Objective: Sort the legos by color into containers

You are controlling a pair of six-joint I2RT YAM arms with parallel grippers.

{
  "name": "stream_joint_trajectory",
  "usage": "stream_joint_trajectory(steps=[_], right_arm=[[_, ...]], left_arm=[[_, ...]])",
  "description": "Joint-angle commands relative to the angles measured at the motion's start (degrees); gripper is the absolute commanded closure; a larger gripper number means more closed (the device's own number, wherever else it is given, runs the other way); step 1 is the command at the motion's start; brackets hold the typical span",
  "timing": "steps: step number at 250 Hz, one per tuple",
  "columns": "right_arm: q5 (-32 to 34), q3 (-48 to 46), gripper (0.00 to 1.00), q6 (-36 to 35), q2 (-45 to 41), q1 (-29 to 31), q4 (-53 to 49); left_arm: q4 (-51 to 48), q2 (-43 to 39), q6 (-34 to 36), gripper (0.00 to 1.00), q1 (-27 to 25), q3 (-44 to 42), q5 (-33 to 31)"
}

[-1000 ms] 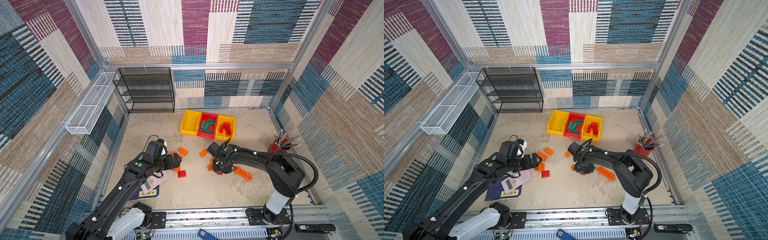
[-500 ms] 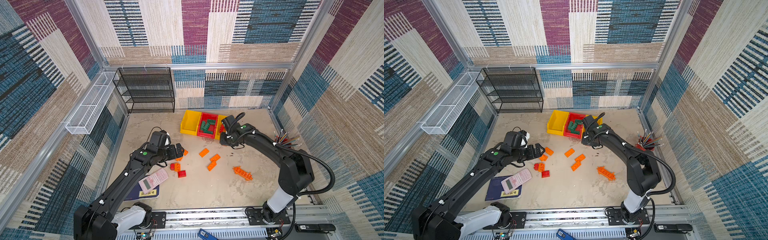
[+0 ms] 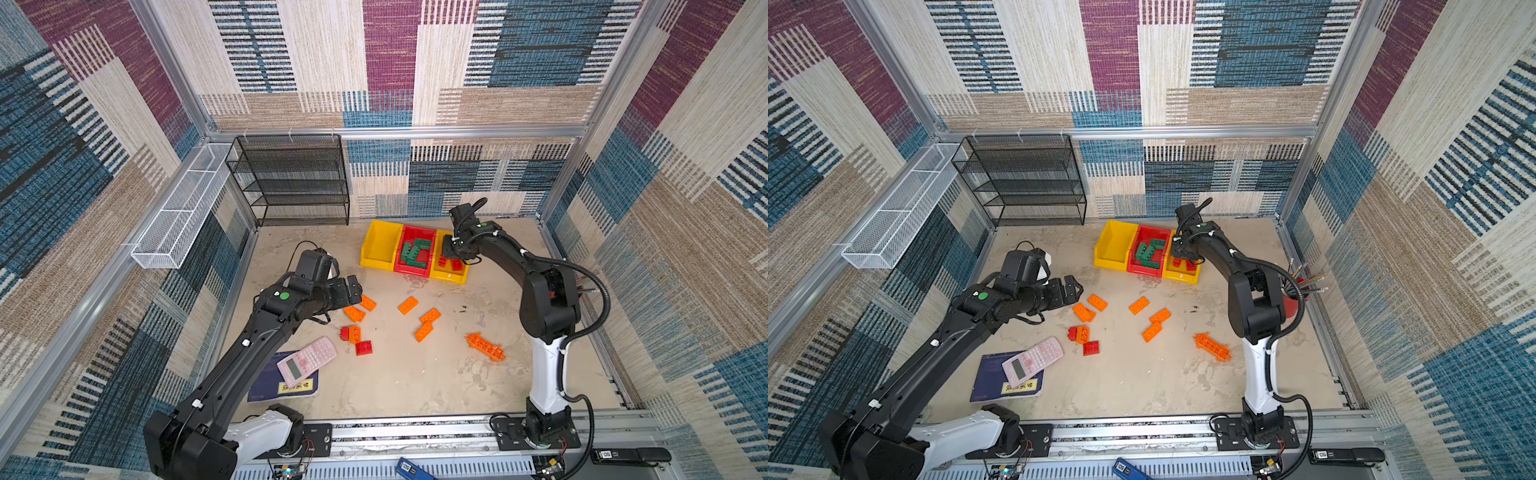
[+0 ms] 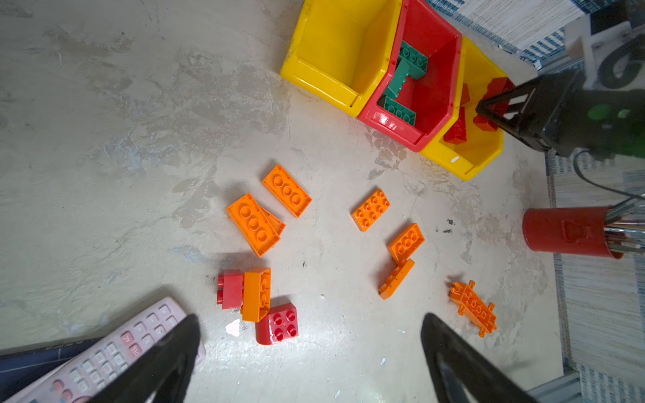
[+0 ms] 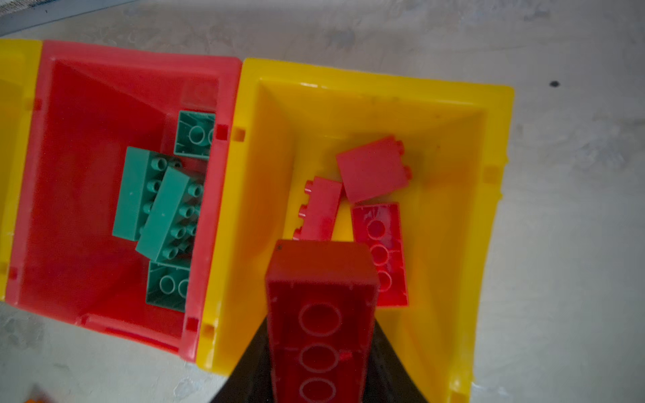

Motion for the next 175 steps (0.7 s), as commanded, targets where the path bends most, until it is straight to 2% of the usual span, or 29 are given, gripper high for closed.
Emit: stream_joint_trajectory(steps=[1,37,56,75,118,155,160,175], right_arm=[[0.7,4.3,0.6,-2.6,3.4,-0.2,-0.4],[2.1,12.4,0.52,-3.6,9.0,-0.3,-4.9],[3.0,13.2,0.43,-3.9,9.3,-0.2,-5.5],[3.3,12.5,0.41,-4.1,8.3,-0.3,-5.6],[2.0,6.5,0.23,-4.1,1.6,-0.2,-4.0],[-3.1,-3.1,0.08,-4.0,-8.6,-0.2,0.0],[-3.8,-4.1,0.0,-3.9,-9.6,-0.2,0.0],[-5.7,-6.7,0.0,-3.8,-12.2,0.0,-0.5]], left_arm=[[-1.9,0.0,1.4,0.01,0.2,0.8,-2.5],[-2.7,0.6,1.7,0.01,0.4,0.7,-2.9],[-2.7,0.8,1.3,0.01,0.5,0.4,-3.1],[-2.4,0.6,0.9,0.01,0.6,-0.1,-2.8],[-2.4,-0.4,-1.2,0.01,0.6,-2.5,-2.2],[-1.8,-2.6,-4.5,0.01,0.6,-7.4,-0.8],[-1.5,-3.0,-5.1,0.01,0.6,-8.2,-0.4],[-0.5,-4.4,-7.1,0.01,0.6,-10.7,0.8]])
